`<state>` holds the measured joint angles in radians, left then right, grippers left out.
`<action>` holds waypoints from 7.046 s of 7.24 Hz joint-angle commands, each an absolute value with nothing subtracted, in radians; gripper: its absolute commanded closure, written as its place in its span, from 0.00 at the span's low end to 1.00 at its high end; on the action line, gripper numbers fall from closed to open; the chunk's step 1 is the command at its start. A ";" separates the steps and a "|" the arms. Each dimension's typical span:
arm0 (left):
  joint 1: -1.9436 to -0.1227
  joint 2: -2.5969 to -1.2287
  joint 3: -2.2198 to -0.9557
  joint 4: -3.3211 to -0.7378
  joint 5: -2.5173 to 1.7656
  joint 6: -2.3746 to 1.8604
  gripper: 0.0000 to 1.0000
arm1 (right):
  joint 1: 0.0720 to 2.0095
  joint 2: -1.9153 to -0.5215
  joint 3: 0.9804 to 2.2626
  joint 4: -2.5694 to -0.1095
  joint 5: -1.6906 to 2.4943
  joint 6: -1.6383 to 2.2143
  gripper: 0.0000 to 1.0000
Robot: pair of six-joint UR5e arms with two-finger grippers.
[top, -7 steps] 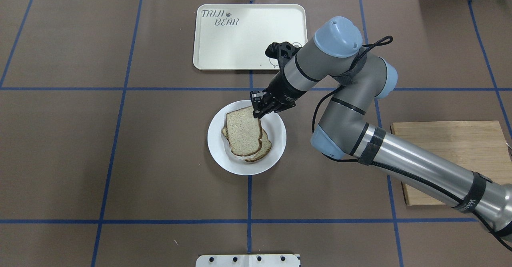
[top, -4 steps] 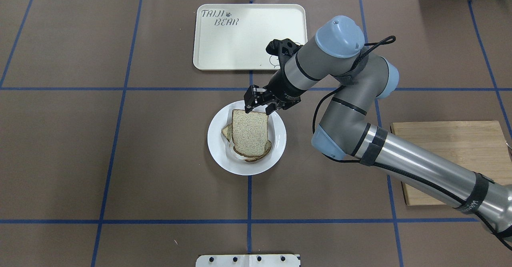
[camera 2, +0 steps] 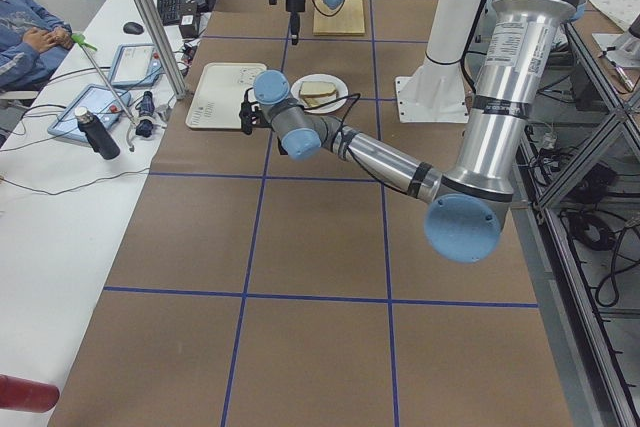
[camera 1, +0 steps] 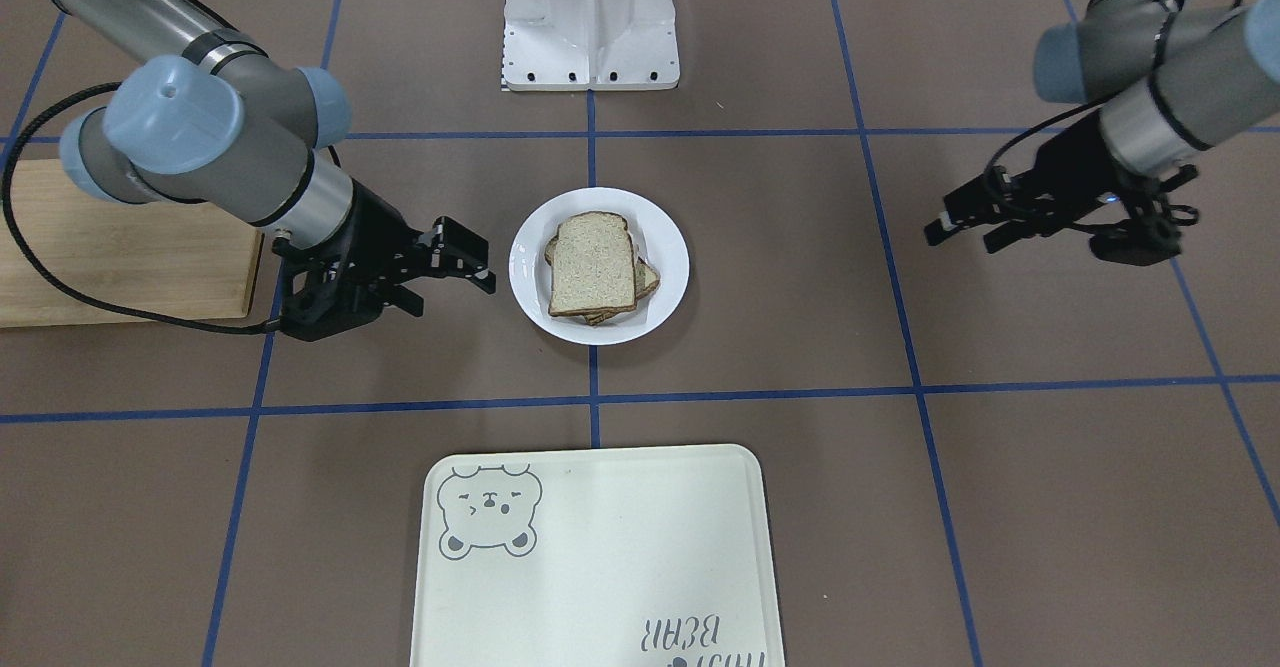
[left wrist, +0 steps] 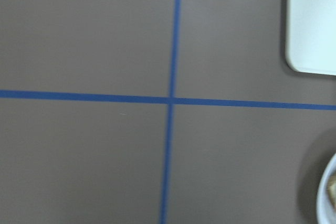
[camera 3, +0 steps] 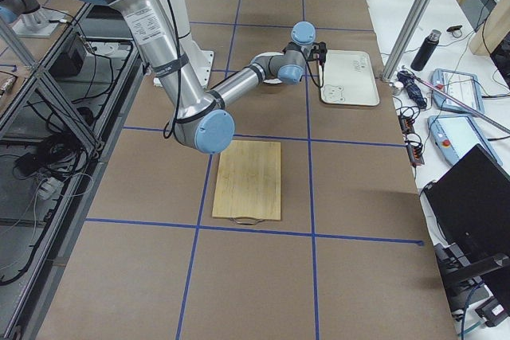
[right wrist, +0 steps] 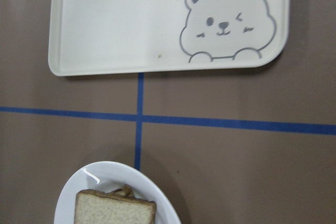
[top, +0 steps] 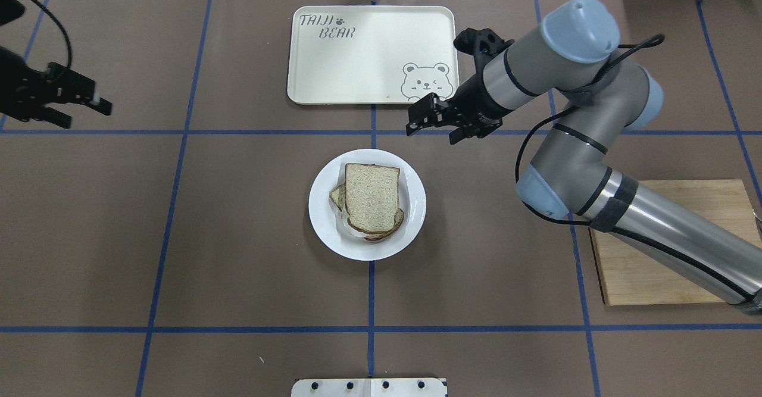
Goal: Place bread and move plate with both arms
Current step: 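Raise the right gripper away while the left gripper reaches toward the plate rim, then grip the plate rim nearest the robot with the left gripper, then slide the plate with the left gripper onto the bear-printed tray, then release the plate and withdraw the left gripper upward and back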
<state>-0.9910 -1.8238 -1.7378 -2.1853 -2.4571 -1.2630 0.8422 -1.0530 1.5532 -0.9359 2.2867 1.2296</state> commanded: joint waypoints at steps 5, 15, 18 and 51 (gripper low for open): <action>-0.588 -1.980 -1.521 -2.611 -2.092 -1.762 0.06 | 0.907 -1.111 1.554 -0.934 2.278 1.215 0.01; -0.508 -2.026 -1.447 -2.683 -1.999 -1.793 0.37 | 0.900 -1.117 1.555 -0.934 2.275 1.213 0.01; -0.477 -2.031 -1.447 -2.692 -1.942 -1.793 0.43 | 0.900 -1.117 1.557 -0.934 2.275 1.213 0.01; -0.679 -2.089 -1.477 -2.492 -1.367 -1.869 0.03 | 1.160 -1.279 1.554 -1.014 2.225 0.921 0.00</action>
<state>-0.6050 -2.1182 -1.4372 -2.5655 -1.3671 -1.9759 1.1535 -1.2903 1.5538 -0.9718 2.2654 0.9429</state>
